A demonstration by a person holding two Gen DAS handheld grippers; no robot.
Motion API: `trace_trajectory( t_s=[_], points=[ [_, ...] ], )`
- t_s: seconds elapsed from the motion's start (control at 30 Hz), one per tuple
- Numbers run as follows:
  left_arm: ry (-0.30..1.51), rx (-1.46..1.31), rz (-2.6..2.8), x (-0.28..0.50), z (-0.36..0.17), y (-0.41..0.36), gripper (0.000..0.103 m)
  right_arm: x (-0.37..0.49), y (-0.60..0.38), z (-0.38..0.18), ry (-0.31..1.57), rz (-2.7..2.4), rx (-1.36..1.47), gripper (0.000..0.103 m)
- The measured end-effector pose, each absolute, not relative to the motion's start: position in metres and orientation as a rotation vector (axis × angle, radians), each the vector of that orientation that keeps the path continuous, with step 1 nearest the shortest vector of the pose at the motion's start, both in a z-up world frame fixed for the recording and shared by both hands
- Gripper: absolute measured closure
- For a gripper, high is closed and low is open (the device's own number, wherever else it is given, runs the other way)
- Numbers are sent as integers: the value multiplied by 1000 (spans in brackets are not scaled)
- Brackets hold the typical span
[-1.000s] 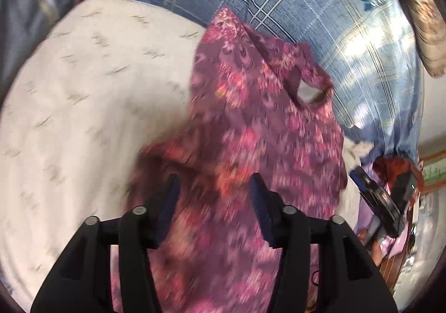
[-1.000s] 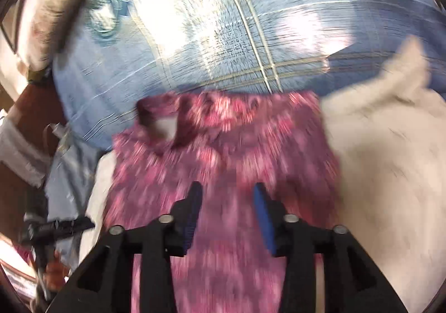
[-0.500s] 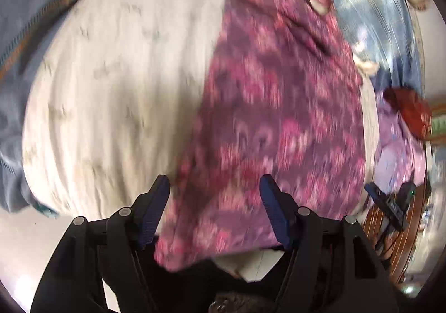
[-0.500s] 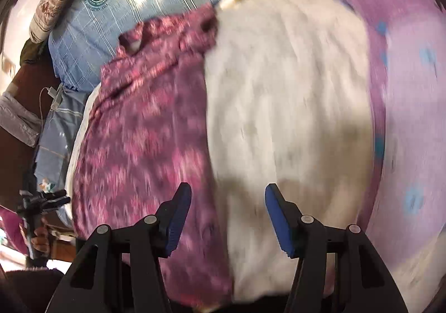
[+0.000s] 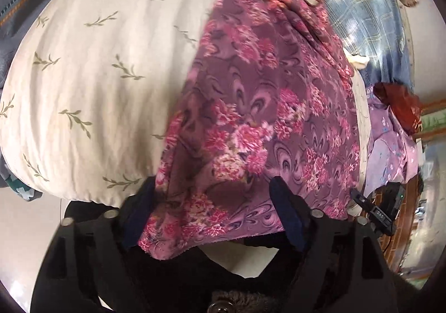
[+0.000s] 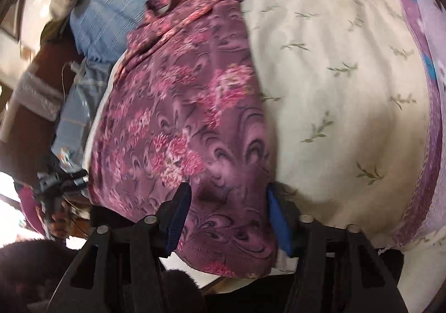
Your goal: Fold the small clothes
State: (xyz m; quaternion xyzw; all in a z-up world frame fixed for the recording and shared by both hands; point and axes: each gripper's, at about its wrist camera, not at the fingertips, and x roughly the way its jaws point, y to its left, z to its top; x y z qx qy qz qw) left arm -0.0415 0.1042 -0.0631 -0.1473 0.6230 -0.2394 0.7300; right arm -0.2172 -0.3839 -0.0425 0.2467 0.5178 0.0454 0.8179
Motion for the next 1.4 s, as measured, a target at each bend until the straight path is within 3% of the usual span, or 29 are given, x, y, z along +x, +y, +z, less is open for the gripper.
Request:
trace_trajectory(
  t_s=[0.03, 0.07, 0.1, 0.53, 0.83, 0.9, 0.93, 1.03, 1.13, 1.27, 1.37, 1.4],
  points=[
    [1366, -321, -569, -45, -62, 100, 60, -217, -381, -43, 1106, 88, 503, 95],
    [1385, -336, -604, -46, -65, 97, 100, -217, -381, -43, 1100, 87, 510, 95],
    [1402, -352, -625, -48, -67, 94, 100, -218, -385, -43, 1089, 96, 554, 96],
    [1142, -509, -808, -14, 24, 74, 100, -183, -415, -3, 797, 389, 1050, 97],
    [1129, -544, -702, 151, 54, 19, 100, -23, -470, 33, 622, 353, 1151, 97],
    [1126, -516, -565, 207, 57, 5, 99, 27, -493, 36, 613, 223, 1134, 90],
    [1137, -494, -509, 224, 54, 0, 98, 45, -501, 36, 650, 138, 1089, 81],
    [1215, -517, -362, 263, 35, 7, 97, 74, -518, 31, 743, -88, 959, 79],
    [1199, -550, -414, 252, 30, 24, 93, 55, -519, 25, 714, -38, 975, 76],
    [1132, -540, -434, 201, 31, 49, 61, 14, -506, 5, 770, -7, 983, 70],
    [1127, -541, -506, 164, 24, 50, 56, -18, -493, -8, 785, 36, 1028, 66],
    [1131, -557, -524, 148, 17, 49, 49, -30, -485, -15, 793, 46, 1050, 59]
  ],
)
